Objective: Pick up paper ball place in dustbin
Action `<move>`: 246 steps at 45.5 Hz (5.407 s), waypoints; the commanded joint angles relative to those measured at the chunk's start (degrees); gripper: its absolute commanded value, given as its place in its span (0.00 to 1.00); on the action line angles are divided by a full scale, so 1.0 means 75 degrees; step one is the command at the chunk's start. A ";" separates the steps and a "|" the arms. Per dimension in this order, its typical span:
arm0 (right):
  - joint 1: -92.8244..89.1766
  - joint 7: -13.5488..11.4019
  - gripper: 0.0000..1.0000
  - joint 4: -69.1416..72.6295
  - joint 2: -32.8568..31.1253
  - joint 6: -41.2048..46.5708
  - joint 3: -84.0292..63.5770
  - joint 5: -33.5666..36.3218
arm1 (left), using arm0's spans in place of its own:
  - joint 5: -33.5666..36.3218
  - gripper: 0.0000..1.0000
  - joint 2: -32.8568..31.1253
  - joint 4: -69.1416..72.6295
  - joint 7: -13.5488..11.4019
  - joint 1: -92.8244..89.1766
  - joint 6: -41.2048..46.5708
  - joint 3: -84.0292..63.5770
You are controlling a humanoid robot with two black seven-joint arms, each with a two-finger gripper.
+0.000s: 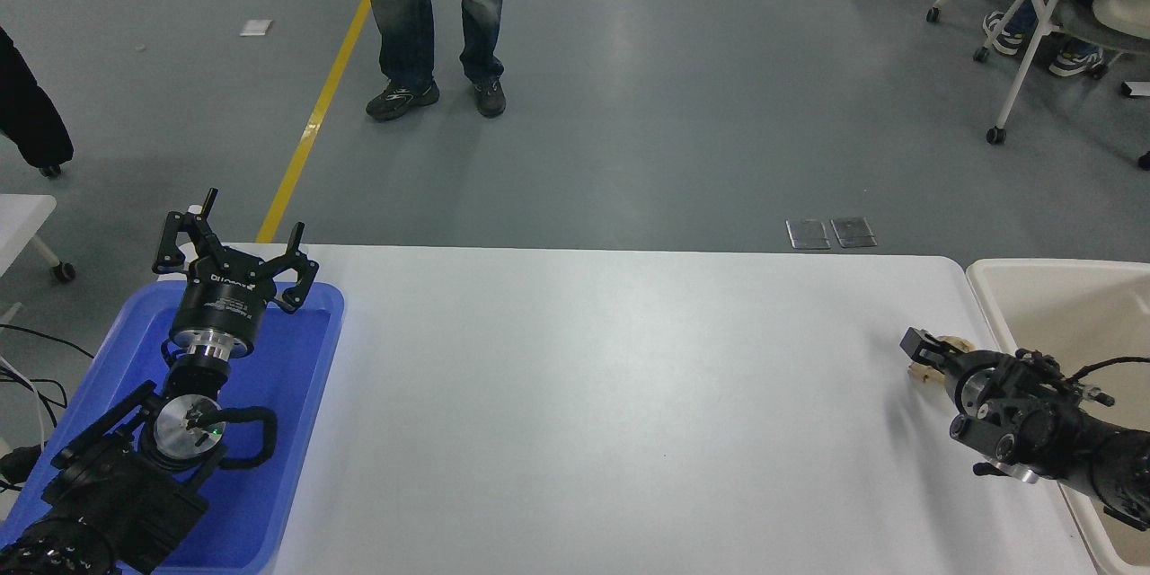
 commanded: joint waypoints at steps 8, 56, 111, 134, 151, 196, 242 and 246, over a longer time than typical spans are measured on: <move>-0.0039 0.0023 0.60 0.0051 0.0049 -0.0008 -0.0104 -0.0108 | -0.0001 1.00 0.0000 0.0000 0.0000 -0.0001 0.0000 0.0000; 0.3908 0.0000 0.00 0.4936 -0.2680 0.0238 -0.2528 -0.0261 | 0.0010 1.00 0.0000 0.0000 0.0011 -0.0001 0.0000 0.0000; 0.9664 -0.0094 0.00 0.6485 -0.3654 0.3097 -0.4991 -0.0249 | 0.0010 1.00 0.0000 0.0000 0.0011 -0.0001 0.0000 0.0012; 0.6526 -0.0082 0.00 0.2831 -0.3595 0.2945 -0.4511 -0.0191 | 0.0010 1.00 0.0000 0.0000 0.0011 -0.0001 0.0000 0.0000; 0.1662 -0.0070 0.00 -0.0757 -0.2998 0.2570 -0.1898 -0.0190 | 0.0010 1.00 0.0000 0.0000 0.0011 -0.0001 0.0000 0.0000; -0.1504 -0.0094 0.00 -0.3031 -0.0865 0.1785 0.0001 0.0067 | -0.0001 1.00 0.0000 0.0000 0.0000 -0.0001 0.0000 0.0000; -0.0251 -0.0035 1.00 -0.2153 -0.0830 0.1386 0.1697 0.0091 | -0.0001 1.00 0.0000 0.0000 0.0000 -0.0001 0.0000 0.0000; 0.0124 -0.0024 1.00 -0.1953 -0.0666 0.1386 0.3244 0.0079 | -0.0001 1.00 0.0000 0.0000 0.0000 -0.0001 0.0000 0.0000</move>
